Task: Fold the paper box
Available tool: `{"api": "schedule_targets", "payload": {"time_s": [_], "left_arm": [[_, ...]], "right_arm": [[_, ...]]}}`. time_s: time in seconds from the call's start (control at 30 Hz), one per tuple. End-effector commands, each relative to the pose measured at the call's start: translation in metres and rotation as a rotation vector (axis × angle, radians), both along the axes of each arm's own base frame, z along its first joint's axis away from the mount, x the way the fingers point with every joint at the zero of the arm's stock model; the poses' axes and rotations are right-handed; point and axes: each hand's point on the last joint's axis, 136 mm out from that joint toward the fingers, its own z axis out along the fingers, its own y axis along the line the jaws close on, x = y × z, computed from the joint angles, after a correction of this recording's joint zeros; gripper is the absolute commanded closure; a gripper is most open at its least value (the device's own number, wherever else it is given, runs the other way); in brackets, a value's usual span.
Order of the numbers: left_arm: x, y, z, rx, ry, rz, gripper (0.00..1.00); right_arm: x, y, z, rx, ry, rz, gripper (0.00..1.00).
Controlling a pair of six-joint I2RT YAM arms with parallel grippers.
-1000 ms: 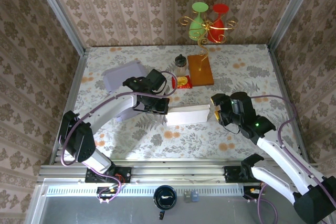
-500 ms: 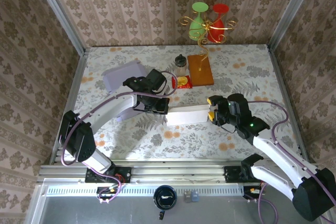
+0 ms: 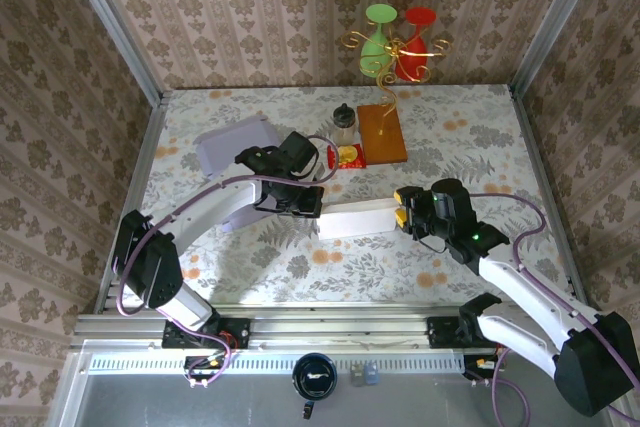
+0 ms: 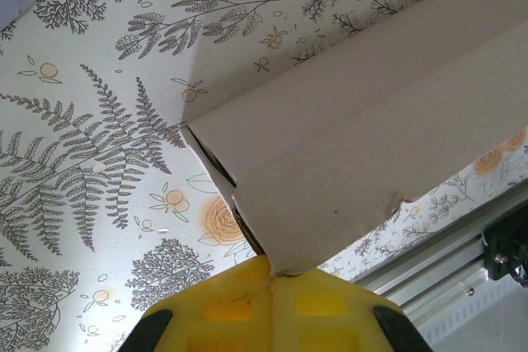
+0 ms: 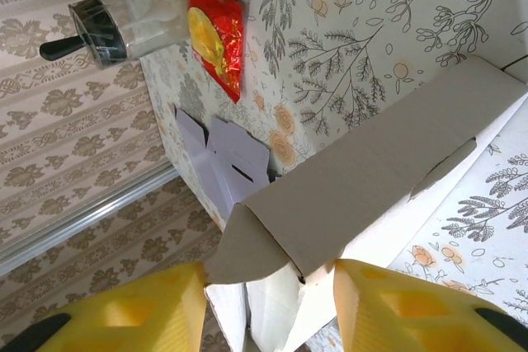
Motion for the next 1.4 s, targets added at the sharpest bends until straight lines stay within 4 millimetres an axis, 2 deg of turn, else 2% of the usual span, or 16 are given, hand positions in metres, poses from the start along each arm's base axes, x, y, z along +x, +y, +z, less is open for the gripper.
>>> {"api": "schedule_targets", "payload": {"time_s": [0.0, 0.3, 0.53, 0.73, 0.97, 1.1, 1.37], "left_arm": [[-0.008, 0.008, -0.021, 0.078, 0.058, 0.010, 1.00], [-0.008, 0.005, -0.016, 0.060, 0.054, 0.011, 0.98], [-0.009, 0.001, -0.001, 0.005, 0.045, 0.037, 0.84], [-0.007, -0.010, 0.024, -0.128, 0.024, 0.090, 0.77], [0.003, -0.003, 0.037, -0.290, 0.042, 0.278, 0.69], [0.009, 0.001, 0.035, -0.378, 0.067, 0.379, 0.64], [0.012, 0.001, 0.015, -0.339, 0.167, 0.513, 0.59]], "right_arm": [[-0.002, -0.001, -0.009, -0.002, 0.011, 0.002, 0.56], [-0.005, -0.005, -0.021, -0.023, 0.037, 0.001, 0.62], [-0.008, -0.007, -0.027, -0.036, 0.057, 0.000, 0.66], [-0.011, -0.008, -0.032, -0.044, 0.070, 0.000, 0.68], [-0.013, -0.009, -0.035, -0.051, 0.085, 0.000, 0.72], [-0.016, -0.010, -0.039, -0.056, 0.099, -0.001, 0.73], [-0.017, -0.011, -0.040, -0.063, 0.109, 0.001, 0.76]]}}
